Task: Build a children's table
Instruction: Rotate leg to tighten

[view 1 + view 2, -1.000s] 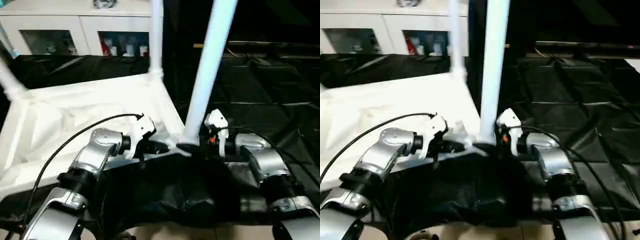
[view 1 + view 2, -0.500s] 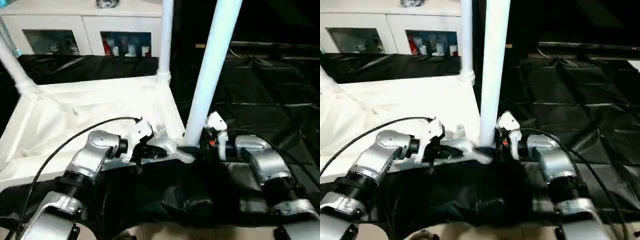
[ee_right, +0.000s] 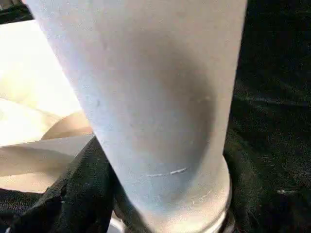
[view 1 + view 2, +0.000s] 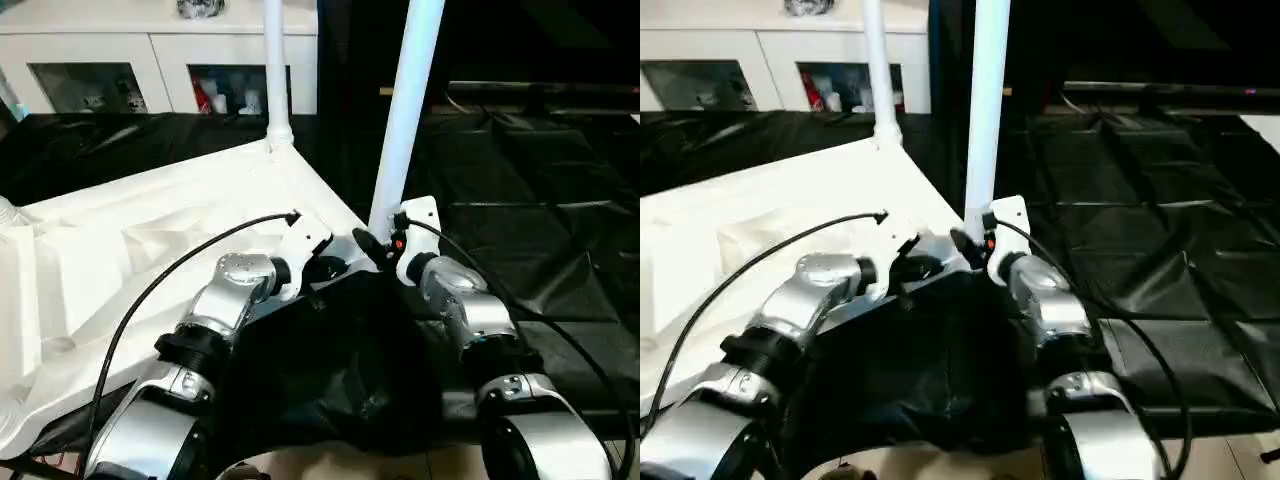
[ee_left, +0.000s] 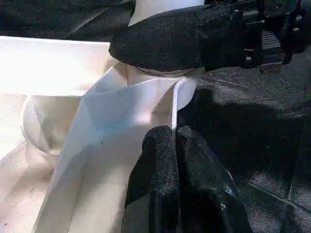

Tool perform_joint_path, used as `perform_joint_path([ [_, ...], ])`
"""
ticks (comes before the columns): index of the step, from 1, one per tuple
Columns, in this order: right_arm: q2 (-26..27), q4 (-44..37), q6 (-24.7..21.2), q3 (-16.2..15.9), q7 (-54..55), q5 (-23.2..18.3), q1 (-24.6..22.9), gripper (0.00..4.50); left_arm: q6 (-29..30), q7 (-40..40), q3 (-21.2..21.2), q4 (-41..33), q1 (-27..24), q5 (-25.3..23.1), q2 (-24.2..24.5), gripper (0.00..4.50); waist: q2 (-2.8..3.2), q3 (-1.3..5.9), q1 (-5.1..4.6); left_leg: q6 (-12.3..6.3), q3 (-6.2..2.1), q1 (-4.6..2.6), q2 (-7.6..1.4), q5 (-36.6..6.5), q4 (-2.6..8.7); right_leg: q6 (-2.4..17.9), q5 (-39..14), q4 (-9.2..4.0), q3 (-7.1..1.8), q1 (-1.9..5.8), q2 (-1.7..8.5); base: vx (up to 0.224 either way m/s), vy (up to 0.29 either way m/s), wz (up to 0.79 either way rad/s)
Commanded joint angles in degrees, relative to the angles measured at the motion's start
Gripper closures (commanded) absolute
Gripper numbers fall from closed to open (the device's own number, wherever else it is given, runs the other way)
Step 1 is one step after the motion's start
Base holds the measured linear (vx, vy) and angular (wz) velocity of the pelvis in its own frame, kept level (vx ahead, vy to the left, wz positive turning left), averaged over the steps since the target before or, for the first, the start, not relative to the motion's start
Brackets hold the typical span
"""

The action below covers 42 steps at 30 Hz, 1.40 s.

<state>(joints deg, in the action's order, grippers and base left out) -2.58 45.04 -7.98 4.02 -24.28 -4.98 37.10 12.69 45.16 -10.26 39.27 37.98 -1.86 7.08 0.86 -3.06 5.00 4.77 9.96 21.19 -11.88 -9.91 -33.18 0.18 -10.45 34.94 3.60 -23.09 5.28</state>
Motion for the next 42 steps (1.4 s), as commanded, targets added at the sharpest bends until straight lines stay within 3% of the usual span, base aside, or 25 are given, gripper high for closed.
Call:
perform_joint_path([
  [1, 4.92, 1.54, -1.38, -4.45, -5.75, -0.89, -1.01, 1.28, -2.79, 0.31, -0.45, -2.29, 2.63, 2.3, -3.19, 4.5, -0.12, 3.99, -0.05, -1.5, 0.13, -0.47, -0.73, -10.99, 3.75, 12.77, -7.97, -3.99, -2.02, 3.0, 2.55, 0.0, 0.0, 0.0],
  [5, 2.06, -0.98, -1.69, -6.05, -13.74, -1.61, -1.72, 1.02, -3.64, 5.72, -1.48, -4.52, 0.85, 3.48, -1.31, 4.5, -0.21, 3.94, -0.02, -2.05, 0.1, -0.39, -0.81, -11.57, 3.78, 12.69, -8.88, -4.05, -2.03, 3.12, 2.62, 0.0, 0.0, 0.0],
  [7, 0.88, -1.93, -2.09, -7.02, -16.5, -1.63, -2.08, 0.67, -3.45, 7.21, -1.75, -5.22, 0.36, 3.84, -0.7, 4.5, -0.2, 3.93, 0.0, -2.28, 0.09, -0.45, -0.87, -11.44, 3.78, 12.96, -8.58, -4.02, -2.03, 3.13, 2.59, 0.0, 0.0, 0.0],
  [12, -5.82, -8.73, -3.11, -11.99, -31.08, -1.97, -5.03, 0.67, -2.28, 14.02, -3.0, -8.26, -1.81, 4.33, 2.73, 4.5, -0.23, 3.92, 0.3, -2.93, 0.15, -0.47, -1.07, -11.05, 3.72, 13.43, -8.38, -3.94, -1.96, 3.11, 2.58, 0.0, 0.0, 0.0],
  [20, -13.25, -14.8, -2.92, -15.81, -44.54, -1.82, -7.97, 0.67, -1.75, 21.85, -5.08, -11.35, -3.82, 4.15, 7.7, 4.5, -0.61, 3.84, 0.96, -3.31, 0.23, -0.42, -1.29, -11.29, 3.64, 13.72, -8.73, -3.79, -1.98, 3.03, 2.57, 0.0, 0.0, 0.0],
  [24, -15.3, -16.79, -5.44, -16.73, -48.48, -2.75, -8.4, 1.14, -2.27, 25.76, -5.93, -12.81, -5.02, 3.74, 10.7, 4.5, -0.56, 3.75, 1.2, -3.49, 0.28, -0.5, -1.29, -11.63, 3.64, 14.01, -9.88, -3.83, -2.0, 2.84, 2.59, 0.0, 0.0, 0.0],
  [28, -15.3, -17.33, -6.27, -17.16, -48.99, -2.98, -8.56, 1.4, -2.15, 26.22, -5.88, -13.08, -5.23, 3.81, 11.17, 4.5, -0.5, 3.67, 1.3, -2.26, 0.18, -0.65, -1.35, -13.01, 3.86, 13.06, -13.23, -4.12, -2.09, 2.69, 2.77, 0.0, 0.0, 0.0],
  [34, -14.16, -17.89, -7.14, -17.07, -47.51, -3.21, -9.43, 1.78, -1.59, 24.21, -5.44, -12.92, -4.98, 3.72, 10.63, 4.5, -0.49, 3.86, 1.33, -2.28, 0.19, -0.52, -1.25, -11.25, 3.69, 13.32, -10.22, -3.8, -2.05, 2.79, 2.64, 0.0, 0.0, 0.0],
  [39, -8.88, -12.16, -5.05, -12.76, -33.27, -1.25, -7.99, 1.82, -0.66, 16.85, -2.85, -10.37, -2.87, 4.16, 6.9, 4.5, -0.51, 3.65, 0.99, -0.96, 0.05, -0.65, -1.07, -13.6, 3.96, 12.48, -14.59, -4.33, -2.0, 2.72, 2.82, 0.0, 0.0, 0.0],
  [40, -8.88, -12.16, -5.05, -12.76, -33.27, -1.25, -7.99, 1.82, -0.66, 16.85, -2.85, -10.37, -2.87, 4.16, 6.9, 4.5, -0.41, 3.57, 0.68, -0.5, 0.07, -0.65, -0.98, -14.13, 4.0, 12.0, -15.95, -4.52, -2.11, 2.54, 2.84, 0.0, 0.0, 0.0],
  [41, -6.85, -9.33, -4.99, -11.03, -27.43, -0.88, -6.85, 1.82, -0.87, 14.4, -2.43, -9.08, -1.95, 3.69, 5.73, 4.5, -0.22, 3.61, 0.64, -0.24, -0.12, -0.64, -0.98, -14.38, 4.1, 11.77, -16.61, -4.51, -2.0, 2.69, 2.88, 0.0, 0.0, 0.0],
  [42, -4.81, -6.43, -4.75, -9.34, -21.55, -0.64, -5.55, 1.82, -1.18, 11.6, -2.08, -7.65, -0.94, 3.13, 4.42, 4.5, -0.18, 3.49, -0.03, 0.54, -0.1, -0.7, -0.84, -15.52, 4.15, 11.08, -18.65, -4.84, -2.06, 2.4, 2.85, 0.0, 0.0, 0.0],
])
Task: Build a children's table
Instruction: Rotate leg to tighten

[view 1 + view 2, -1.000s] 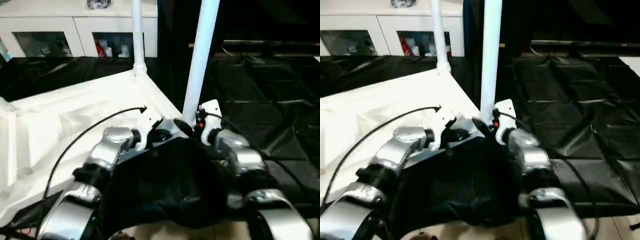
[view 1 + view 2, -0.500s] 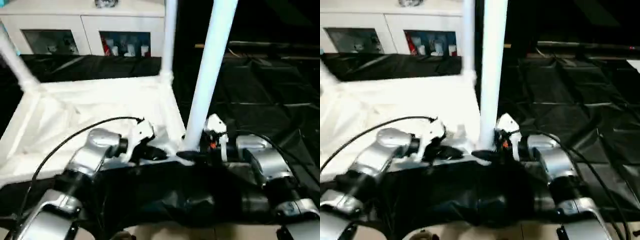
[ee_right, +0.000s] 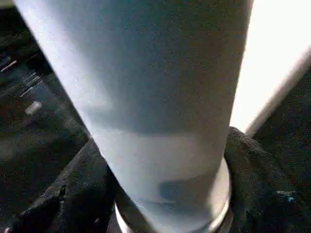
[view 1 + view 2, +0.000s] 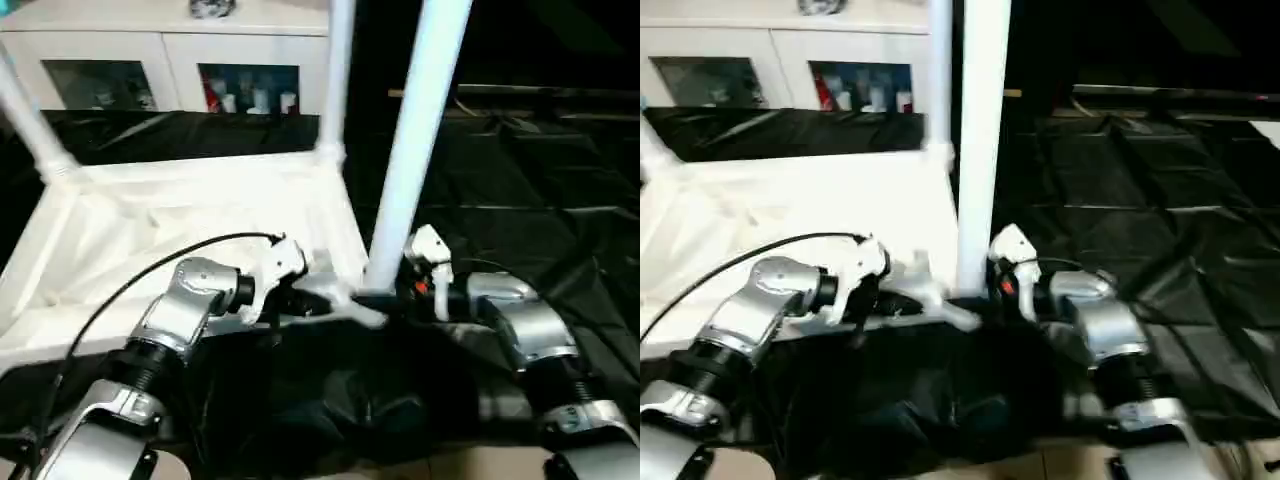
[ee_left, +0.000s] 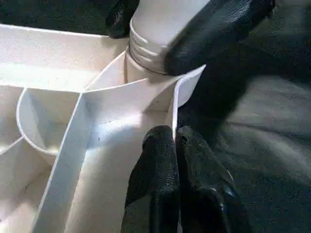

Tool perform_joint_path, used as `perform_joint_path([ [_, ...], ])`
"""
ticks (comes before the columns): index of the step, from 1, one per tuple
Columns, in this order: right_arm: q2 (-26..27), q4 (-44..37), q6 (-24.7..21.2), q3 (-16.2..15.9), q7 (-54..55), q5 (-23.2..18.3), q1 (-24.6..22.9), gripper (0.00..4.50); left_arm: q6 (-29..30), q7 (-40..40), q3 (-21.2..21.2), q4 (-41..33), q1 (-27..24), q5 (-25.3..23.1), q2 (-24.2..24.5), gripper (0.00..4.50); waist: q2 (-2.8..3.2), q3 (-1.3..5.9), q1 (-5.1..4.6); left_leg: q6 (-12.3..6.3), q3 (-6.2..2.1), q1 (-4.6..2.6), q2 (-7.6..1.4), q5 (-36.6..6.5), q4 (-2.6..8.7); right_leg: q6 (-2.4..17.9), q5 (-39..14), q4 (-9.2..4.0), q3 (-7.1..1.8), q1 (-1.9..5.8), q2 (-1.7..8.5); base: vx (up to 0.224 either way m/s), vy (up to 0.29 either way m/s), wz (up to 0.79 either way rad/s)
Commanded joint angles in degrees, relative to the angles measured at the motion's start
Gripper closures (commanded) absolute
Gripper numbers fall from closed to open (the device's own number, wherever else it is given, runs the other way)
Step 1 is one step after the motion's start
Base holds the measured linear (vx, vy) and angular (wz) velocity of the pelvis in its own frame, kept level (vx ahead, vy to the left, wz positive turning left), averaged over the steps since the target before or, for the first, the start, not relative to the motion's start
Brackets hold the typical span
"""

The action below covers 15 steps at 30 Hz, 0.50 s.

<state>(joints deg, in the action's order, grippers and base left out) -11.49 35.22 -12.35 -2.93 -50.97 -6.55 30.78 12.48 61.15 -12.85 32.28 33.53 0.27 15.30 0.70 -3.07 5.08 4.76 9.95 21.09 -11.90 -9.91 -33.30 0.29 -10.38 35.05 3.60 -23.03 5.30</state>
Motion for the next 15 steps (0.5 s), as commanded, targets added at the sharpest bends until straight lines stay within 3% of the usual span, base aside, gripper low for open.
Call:
perform_joint_path([
  [1, 5.76, 5.69, -0.1, -1.01, 9.56, 0.89, 1.82, 1.82, -1.07, -6.79, 0.76, 0.52, 4.35, 0.5, -4.94, 4.5, 0.05, 3.58, -0.18, 0.97, -0.22, -0.68, -0.84, -15.59, 4.32, 10.77, -19.2, -4.9, -1.99, 2.39, 2.86, 0.0, 0.0, 0.0],
  [3, 6.63, 6.67, -0.12, -0.31, 11.36, 0.59, 2.35, 1.82, -1.19, -7.89, 0.81, 1.06, 4.75, 0.26, -5.53, 4.5, -0.08, 3.67, -0.26, 0.82, -0.23, -0.54, -0.78, -15.11, 4.31, 10.21, -18.87, -5.03, -1.93, 2.61, 2.78, 0.0, 0.0, 0.0],
  [4, 8.68, 9.33, 0.15, 1.35, 16.87, 0.24, 3.88, 1.83, -1.08, -11.21, 1.1, 2.3, 5.7, -0.33, -7.11, 4.5, 0.29, 3.84, -0.28, 0.51, -0.14, -0.57, -0.86, -13.9, 4.14, 10.71, -15.87, -4.74, -2.12, 2.47, 2.79, 0.0, 0.0, 0.0],
  [11, 12.99, 12.28, 3.09, 1.96, 22.77, 1.2, 6.3, 1.83, -0.79, -16.21, 1.76, 3.65, 6.98, -0.96, -9.8, 4.5, 0.26, 4.17, -0.15, -0.77, 0.07, -0.42, -0.73, -10.44, 3.8, 13.16, -6.02, -3.79, -1.96, 2.89, 2.39, 0.0, 0.0, 0.0],
  [12, 13.5, 12.38, 4.24, 1.94, 21.45, 1.19, 6.37, 1.48, -1.14, -15.94, 1.81, 3.8, 7.01, -0.94, -9.83, 4.5, 0.29, 4.16, -0.17, -1.09, 0.05, -0.33, -0.74, -10.26, 3.82, 13.44, -5.19, -3.7, -1.95, 3.01, 2.38, 0.0, 0.0, 0.0],
  [13, 13.58, 12.06, 4.49, 1.81, 19.42, 0.68, 6.29, 1.27, -1.47, -15.19, 1.75, 3.78, 6.87, -0.87, -9.54, 4.5, -0.05, 4.14, -0.17, -1.3, 0.1, -0.33, -0.74, -10.33, 3.83, 13.49, -5.12, -3.74, -1.94, 3.03, 2.38, 0.0, 0.0, 0.0],
  [15, 13.61, 11.87, 4.54, 1.74, 18.1, 0.29, 6.25, 1.1, -1.69, -14.68, 1.7, 3.77, 6.78, -0.81, -9.33, 4.5, 0.08, 4.04, -0.13, -1.69, 0.14, -0.35, -0.72, -10.92, 3.83, 13.61, -6.07, -3.83, -1.97, 3.04, 2.47, 0.0, 0.0, 0.0],
])
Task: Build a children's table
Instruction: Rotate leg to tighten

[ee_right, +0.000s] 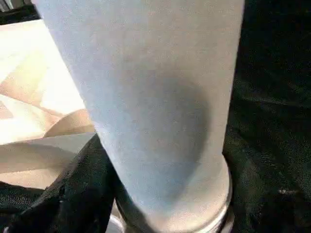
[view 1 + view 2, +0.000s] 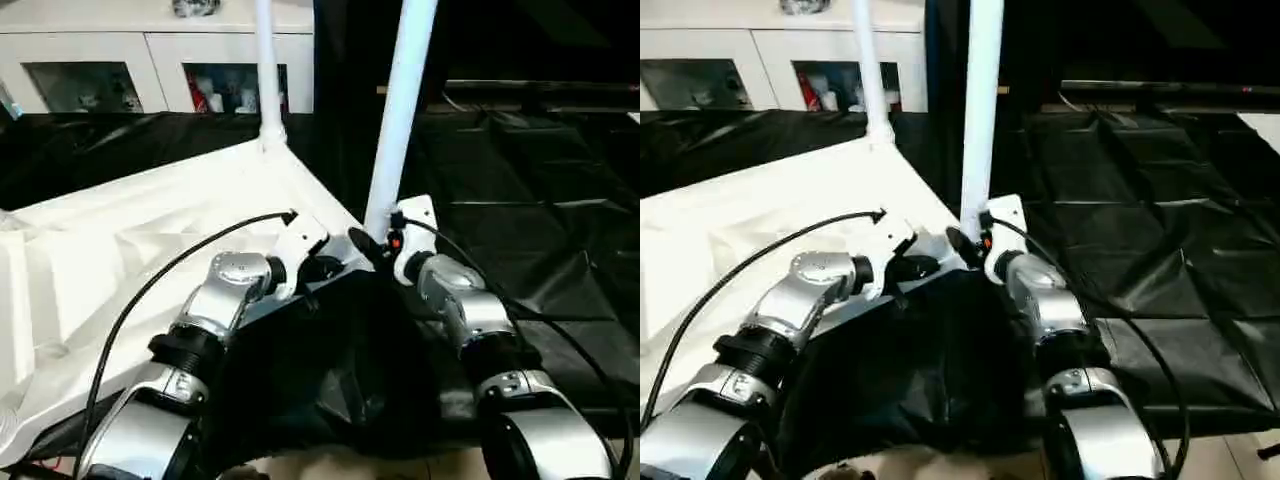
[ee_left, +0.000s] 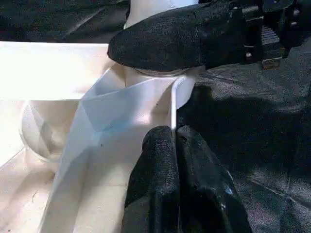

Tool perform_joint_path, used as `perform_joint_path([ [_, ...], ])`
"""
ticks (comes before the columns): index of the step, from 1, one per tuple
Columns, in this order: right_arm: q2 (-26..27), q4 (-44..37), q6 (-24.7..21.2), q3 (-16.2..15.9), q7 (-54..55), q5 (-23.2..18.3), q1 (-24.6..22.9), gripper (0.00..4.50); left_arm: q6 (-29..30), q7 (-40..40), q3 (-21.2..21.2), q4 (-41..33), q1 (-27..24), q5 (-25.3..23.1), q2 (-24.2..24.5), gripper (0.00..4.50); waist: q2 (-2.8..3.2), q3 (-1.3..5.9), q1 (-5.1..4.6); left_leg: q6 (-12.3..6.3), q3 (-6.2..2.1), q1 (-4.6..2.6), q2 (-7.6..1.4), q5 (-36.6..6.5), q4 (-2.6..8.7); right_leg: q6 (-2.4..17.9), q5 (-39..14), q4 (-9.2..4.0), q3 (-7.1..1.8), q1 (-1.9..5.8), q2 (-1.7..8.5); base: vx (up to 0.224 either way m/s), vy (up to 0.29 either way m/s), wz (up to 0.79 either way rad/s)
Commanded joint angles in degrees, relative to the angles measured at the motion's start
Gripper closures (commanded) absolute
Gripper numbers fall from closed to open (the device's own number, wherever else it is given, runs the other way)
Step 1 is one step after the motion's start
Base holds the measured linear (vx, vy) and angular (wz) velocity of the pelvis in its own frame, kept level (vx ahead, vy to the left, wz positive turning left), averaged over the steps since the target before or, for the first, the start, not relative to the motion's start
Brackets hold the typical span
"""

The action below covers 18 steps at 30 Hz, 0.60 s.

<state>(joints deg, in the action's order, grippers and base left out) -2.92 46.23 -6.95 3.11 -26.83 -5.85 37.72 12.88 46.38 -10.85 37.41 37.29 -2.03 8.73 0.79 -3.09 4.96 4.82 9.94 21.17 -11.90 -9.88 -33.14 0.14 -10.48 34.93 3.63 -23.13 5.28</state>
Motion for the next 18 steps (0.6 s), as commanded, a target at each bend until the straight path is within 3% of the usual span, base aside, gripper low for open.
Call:
perform_joint_path([
  [1, 4.57, 0.41, -0.63, -4.96, -7.89, -0.33, -0.91, 1.04, -2.29, 1.02, -0.41, -1.52, 2.79, 1.67, -2.37, 4.5, -0.04, 4.01, 0.02, -1.85, 0.15, -0.45, -0.74, -11.47, 3.71, 13.63, -7.11, -3.86, -2.01, 3.15, 2.56, 0.0, 0.0, 0.0],
  [2, 4.21, 0.13, -0.45, -5.42, -9.07, -0.22, -1.04, 1.04, -2.4, 1.62, -0.48, -1.63, 2.64, 1.79, -2.13, 4.5, -0.07, 3.97, 0.0, -1.84, 0.14, -0.4, -0.75, -11.72, 3.73, 13.5, -7.66, -3.9, -2.02, 3.17, 2.58, 0.0, 0.0, 0.0],
  [3, 3.2, -0.85, -0.32, -6.64, -11.29, 0.27, -1.6, 0.75, -2.48, 2.72, -0.68, -2.04, 2.31, 1.94, -1.59, 4.5, -0.06, 3.94, -0.02, -1.8, 0.1, -0.45, -0.78, -11.8, 3.79, 13.22, -8.51, -3.99, -2.02, 3.15, 2.6, 0.0, 0.0, 0.0],
  [7, -0.2, -3.97, 0.1, -9.67, -18.34, 0.38, -3.42, 0.75, -2.48, 5.96, -1.45, -3.4, 1.35, 2.49, 0.04, 4.5, 0.01, 3.94, 0.15, -2.16, 0.1, -0.37, -0.84, -11.57, 3.74, 13.24, -7.44, -3.89, -2.03, 3.26, 2.53, 0.0, 0.0, 0.0],
  [9, -4.69, -6.77, 0.22, -11.71, -25.77, 0.33, -5.09, 0.75, -3.3, 9.98, -2.32, -4.45, 0.37, 2.76, 2.29, 4.5, 0.04, 3.92, 0.21, -2.52, 0.15, -0.43, -0.93, -11.45, 3.66, 13.83, -6.52, -3.8, -2.01, 3.21, 2.48, 0.0, 0.0, 0.0],
  [18, -12.79, -14.93, -3.35, -14.74, -42.35, -2.09, -8.39, 0.75, -3.84, 21.89, -4.33, -8.32, -1.95, 4.33, 7.14, 4.5, -0.02, 3.83, 0.9, -3.2, 0.22, -0.62, -1.29, -12.74, 3.71, 14.55, -9.0, -3.9, -1.99, 3.02, 2.5, 0.0, 0.0, 0.0],
])
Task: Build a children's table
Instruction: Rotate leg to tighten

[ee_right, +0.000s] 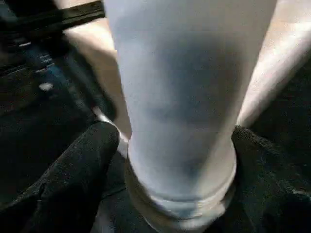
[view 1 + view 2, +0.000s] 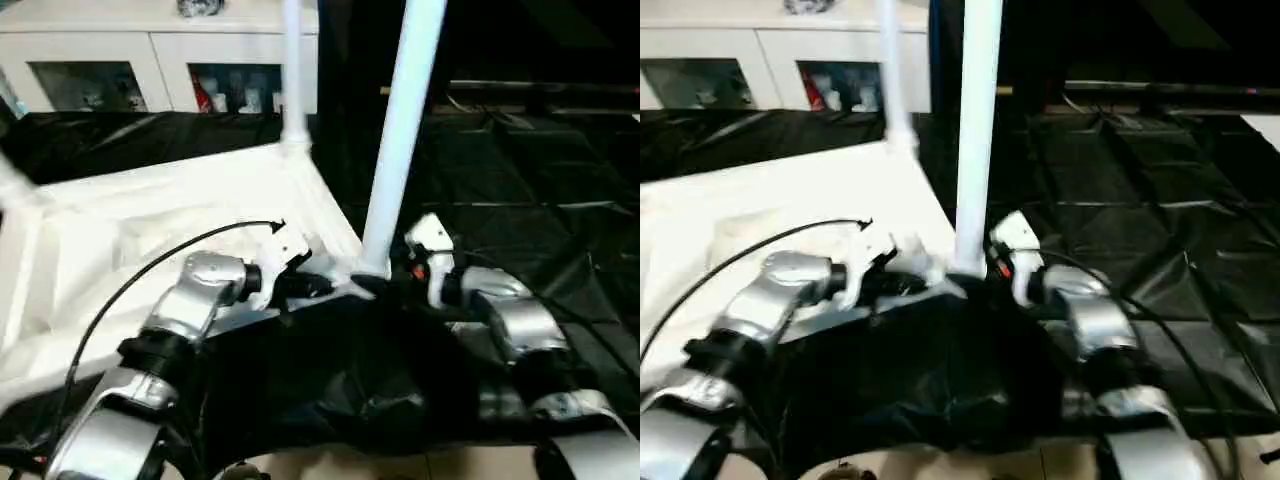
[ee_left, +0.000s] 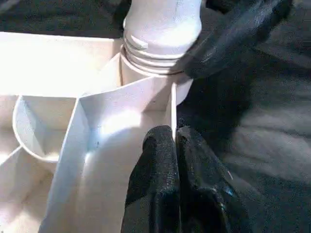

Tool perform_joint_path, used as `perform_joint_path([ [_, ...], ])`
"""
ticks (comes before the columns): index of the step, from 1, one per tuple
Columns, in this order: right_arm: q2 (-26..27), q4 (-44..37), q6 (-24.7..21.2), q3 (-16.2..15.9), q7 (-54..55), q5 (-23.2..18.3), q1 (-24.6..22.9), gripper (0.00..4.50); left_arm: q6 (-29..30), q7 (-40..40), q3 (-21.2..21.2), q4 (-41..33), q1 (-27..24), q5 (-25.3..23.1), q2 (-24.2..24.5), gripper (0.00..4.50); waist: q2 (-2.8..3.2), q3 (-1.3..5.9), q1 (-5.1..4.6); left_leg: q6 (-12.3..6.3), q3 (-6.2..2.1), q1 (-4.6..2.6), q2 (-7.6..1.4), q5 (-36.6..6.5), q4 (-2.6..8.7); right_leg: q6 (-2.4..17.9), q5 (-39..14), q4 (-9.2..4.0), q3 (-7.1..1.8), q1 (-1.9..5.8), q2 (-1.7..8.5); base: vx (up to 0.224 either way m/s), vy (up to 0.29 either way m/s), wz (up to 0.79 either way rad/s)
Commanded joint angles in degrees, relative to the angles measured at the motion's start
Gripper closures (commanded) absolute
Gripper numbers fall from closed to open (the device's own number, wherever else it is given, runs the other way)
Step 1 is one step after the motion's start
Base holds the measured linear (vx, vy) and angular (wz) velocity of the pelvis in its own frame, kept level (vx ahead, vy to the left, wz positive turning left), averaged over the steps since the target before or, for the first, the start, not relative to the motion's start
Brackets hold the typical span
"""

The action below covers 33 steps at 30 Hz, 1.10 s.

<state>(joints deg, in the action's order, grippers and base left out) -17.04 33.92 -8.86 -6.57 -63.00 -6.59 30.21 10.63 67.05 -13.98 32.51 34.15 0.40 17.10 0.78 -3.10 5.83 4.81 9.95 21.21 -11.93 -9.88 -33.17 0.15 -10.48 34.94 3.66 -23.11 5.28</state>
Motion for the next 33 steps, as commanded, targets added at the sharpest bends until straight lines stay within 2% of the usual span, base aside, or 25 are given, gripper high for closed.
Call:
perform_joint_path([
  [1, 0.77, -3.24, -2.06, -5.36, -7.2, -1.52, -1.05, 0.75, -1.55, 1.97, -1.41, -3.68, 1.04, 2.02, -0.87, 4.5, -0.08, 3.92, 0.13, -3.21, 0.21, -0.6, -1.25, -12.49, 3.7, 14.63, -8.74, -3.83, -2.01, 3.08, 2.5, 0.0, 0.0, 0.0],
  [4, -0.66, -4.82, -3.51, -6.35, -10.09, -1.65, -1.52, 0.87, -1.12, 4.31, -2.09, -4.7, 0.42, 2.27, 0.54, 4.5, -0.1, 3.86, 0.59, -3.08, 0.25, -0.67, -1.36, -12.66, 3.76, 14.67, -9.05, -3.82, -2.07, 2.9, 2.59, 0.0, 0.0, 0.0],
  [8, -1.01, -5.63, -4.8, -6.72, -11.33, -1.54, -1.86, 1.09, -1.01, 4.69, -1.98, -4.95, 0.2, 2.32, 0.78, 4.5, -0.13, 3.86, 0.69, -2.37, 0.2, -0.7, -1.27, -12.48, 3.79, 14.21, -10.01, -3.87, -2.09, 2.88, 2.63, 0.0, 0.0, 0.0],
  [9, -1.2, -6.03, -5.22, -6.87, -11.58, -1.68, -2.0, 1.32, -0.9, 4.79, -1.93, -5.1, 0.15, 2.27, 0.76, 4.5, -0.16, 3.86, 0.7, -2.25, 0.2, -0.66, -1.23, -12.52, 3.79, 14.09, -10.23, -3.89, -2.08, 2.93, 2.64, 0.0, 0.0, 0.0],
  [13, -0.57, -7.32, -6.88, -7.06, -10.31, -1.96, -2.76, 1.59, -0.47, 1.97, -1.23, -4.38, 0.3, 1.84, -0.08, 4.5, -0.11, 3.97, 0.79, -2.39, 0.21, -0.63, -1.2, -11.28, 3.66, 14.11, -8.64, -3.73, -2.08, 2.94, 2.58, 0.0, 0.0, 0.0],
  [17, 1.29, -5.14, -6.55, -6.0, -4.81, -0.21, -2.36, 1.78, 0.47, -1.87, 0.04, -3.18, 1.22, 2.15, -1.96, 4.5, -0.21, 3.79, 0.62, -1.77, 0.2, -0.57, -1.09, -12.26, 3.81, 13.67, -10.6, -3.96, -2.07, 2.87, 2.64, 0.0, 0.0, 0.0],
  [18, 3.37, -2.05, -5.01, -4.63, 1.93, 1.58, -1.5, 1.8, 0.83, -5.17, 0.97, -1.97, 2.16, 1.98, -3.63, 4.5, -0.24, 3.81, 0.54, -1.29, 0.15, -0.67, -1.05, -13.02, 3.84, 13.15, -12.41, -4.15, -2.07, 2.84, 2.75, 0.0, 0.0, 0.0],
  [20, 5.49, 0.72, -4.98, -3.0, 8.1, 2.34, -0.5, 1.83, 0.97, -7.84, 1.54, -0.95, 3.01, 1.72, -5.11, 4.5, -0.28, 3.65, 0.06, -0.06, 0.03, -0.83, -0.82, -14.53, 4.02, 11.83, -16.95, -4.7, -2.02, 2.72, 2.84, 0.0, 0.0, 0.0],
  [24, 10.42, 6.64, -4.94, 0.86, 20.68, 2.2, 2.04, 1.84, 1.0, -14.12, 2.11, 1.83, 5.1, 0.51, -8.47, 4.5, -0.1, 3.64, -0.8, 0.5, -0.18, -0.81, -0.78, -15.23, 4.17, 10.5, -19.09, -4.99, -1.99, 2.59, 2.76, 0.0, 0.0, 0.0],
  [26, 12.64, 9.42, -4.9, 2.86, 26.29, 1.6, 3.61, 1.85, 1.1, -17.44, 2.66, 3.18, 6.06, 0.15, -10.07, 4.5, -0.14, 3.87, -1.05, 0.2, -0.11, -0.7, -0.72, -13.64, 4.03, 10.88, -16.02, -4.76, -2.01, 2.68, 2.61, 0.0, 0.0, 0.0],
  [27, 15.0, 12.61, -5.09, 5.62, 32.84, 0.78, 5.55, 1.85, 1.5, -21.52, 3.15, 4.31, 6.92, -0.55, -11.56, 4.5, 0.05, 3.93, -1.2, 0.19, -0.05, -0.6, -0.75, -12.64, 3.92, 11.51, -13.72, -4.45, -2.13, 2.6, 2.6, 0.0, 0.0, 0.0],
  [28, 15.91, 14.01, -4.82, 6.76, 36.17, 0.69, 6.38, 1.85, 1.63, -22.62, 3.2, 4.57, 7.17, -0.76, -12.09, 4.5, 0.03, 3.97, -1.26, 0.31, -0.09, -0.54, -0.75, -12.24, 3.96, 11.71, -12.93, -4.35, -2.1, 2.7, 2.61, 0.0, 0.0, 0.0],
  [30, 16.66, 15.27, -4.28, 7.43, 38.45, 0.74, 7.08, 1.85, 1.57, -23.37, 3.26, 4.71, 7.32, -0.92, -12.57, 4.5, 0.06, 4.12, -1.24, 0.27, -0.04, -0.61, -0.68, -11.45, 3.82, 12.27, -10.89, -4.15, -2.03, 2.78, 2.54, 0.0, 0.0, 0.0],
  [33, 18.06, 16.72, -1.96, 7.01, 39.0, 1.77, 7.9, 1.85, 0.91, -23.6, 3.23, 5.19, 7.51, -1.11, -13.18, 4.5, 0.06, 4.28, -1.08, -0.97, 0.07, -0.41, -0.64, -9.76, 3.6, 13.16, -5.9, -3.71, -2.01, 3.03, 2.42, 0.0, 0.0, 0.0],
])
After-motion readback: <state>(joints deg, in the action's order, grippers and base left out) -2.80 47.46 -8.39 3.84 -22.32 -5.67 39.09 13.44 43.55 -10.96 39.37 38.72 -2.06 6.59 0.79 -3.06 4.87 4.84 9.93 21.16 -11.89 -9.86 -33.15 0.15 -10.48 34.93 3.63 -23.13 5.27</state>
